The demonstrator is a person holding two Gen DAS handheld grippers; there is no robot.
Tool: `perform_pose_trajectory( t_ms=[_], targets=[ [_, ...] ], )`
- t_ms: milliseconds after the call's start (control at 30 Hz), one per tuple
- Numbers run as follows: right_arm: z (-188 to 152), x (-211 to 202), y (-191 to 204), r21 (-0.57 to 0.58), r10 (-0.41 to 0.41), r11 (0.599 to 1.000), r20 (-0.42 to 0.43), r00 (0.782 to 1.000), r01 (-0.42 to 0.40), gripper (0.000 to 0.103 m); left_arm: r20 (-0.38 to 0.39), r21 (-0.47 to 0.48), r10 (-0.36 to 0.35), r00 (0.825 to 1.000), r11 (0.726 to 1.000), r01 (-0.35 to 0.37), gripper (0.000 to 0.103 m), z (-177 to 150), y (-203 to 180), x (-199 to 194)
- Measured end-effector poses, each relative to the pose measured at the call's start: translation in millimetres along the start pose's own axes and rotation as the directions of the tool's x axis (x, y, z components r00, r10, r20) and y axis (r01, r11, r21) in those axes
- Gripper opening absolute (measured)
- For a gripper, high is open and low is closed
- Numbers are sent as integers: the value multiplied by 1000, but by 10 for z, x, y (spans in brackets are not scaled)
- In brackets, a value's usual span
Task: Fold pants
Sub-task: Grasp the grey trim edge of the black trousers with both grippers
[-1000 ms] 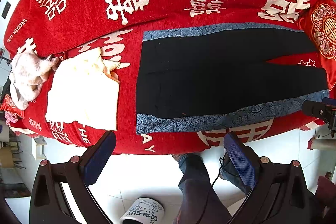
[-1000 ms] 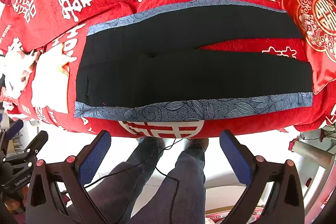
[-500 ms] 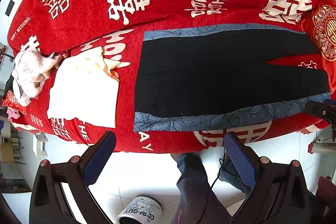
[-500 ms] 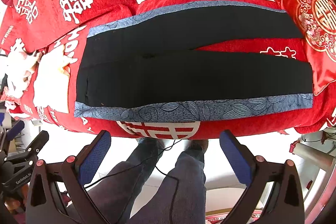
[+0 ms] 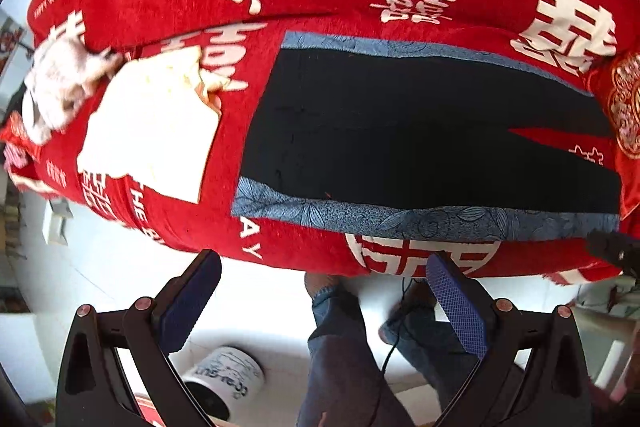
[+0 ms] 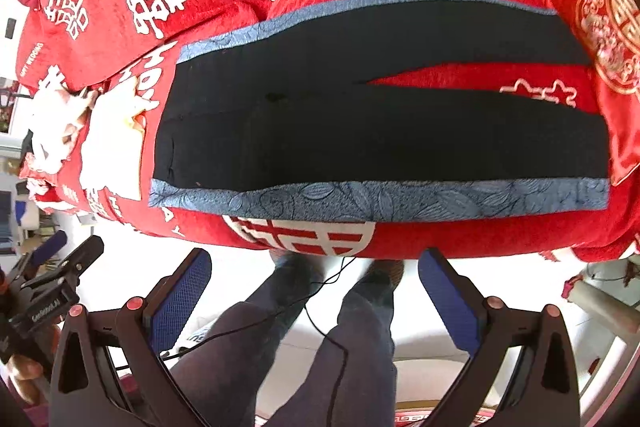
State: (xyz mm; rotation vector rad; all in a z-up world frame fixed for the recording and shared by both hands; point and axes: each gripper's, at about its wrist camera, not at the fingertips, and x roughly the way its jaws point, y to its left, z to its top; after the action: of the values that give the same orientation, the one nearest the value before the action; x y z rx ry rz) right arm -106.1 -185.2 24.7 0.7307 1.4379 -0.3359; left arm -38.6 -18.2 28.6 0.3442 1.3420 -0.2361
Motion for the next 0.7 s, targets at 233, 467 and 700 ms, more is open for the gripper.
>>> perform_pose_trajectory(
  t_ms=[233, 467, 700],
  targets=[
    [-44, 373, 67, 55, 139, 989, -38, 990, -137, 103, -26, -83, -78, 997, 994, 76, 103, 85, 311, 452],
    [-64, 1390, 292, 181, 363, 922, -86, 928, -344, 103, -72, -163, -178, 981, 973, 165, 103, 32, 592, 1340],
    [-190, 2321, 399, 269, 530, 826, -73, 845, -495, 75, -32, -209, -360, 932, 915, 346, 103, -66, 786, 1847]
  ],
)
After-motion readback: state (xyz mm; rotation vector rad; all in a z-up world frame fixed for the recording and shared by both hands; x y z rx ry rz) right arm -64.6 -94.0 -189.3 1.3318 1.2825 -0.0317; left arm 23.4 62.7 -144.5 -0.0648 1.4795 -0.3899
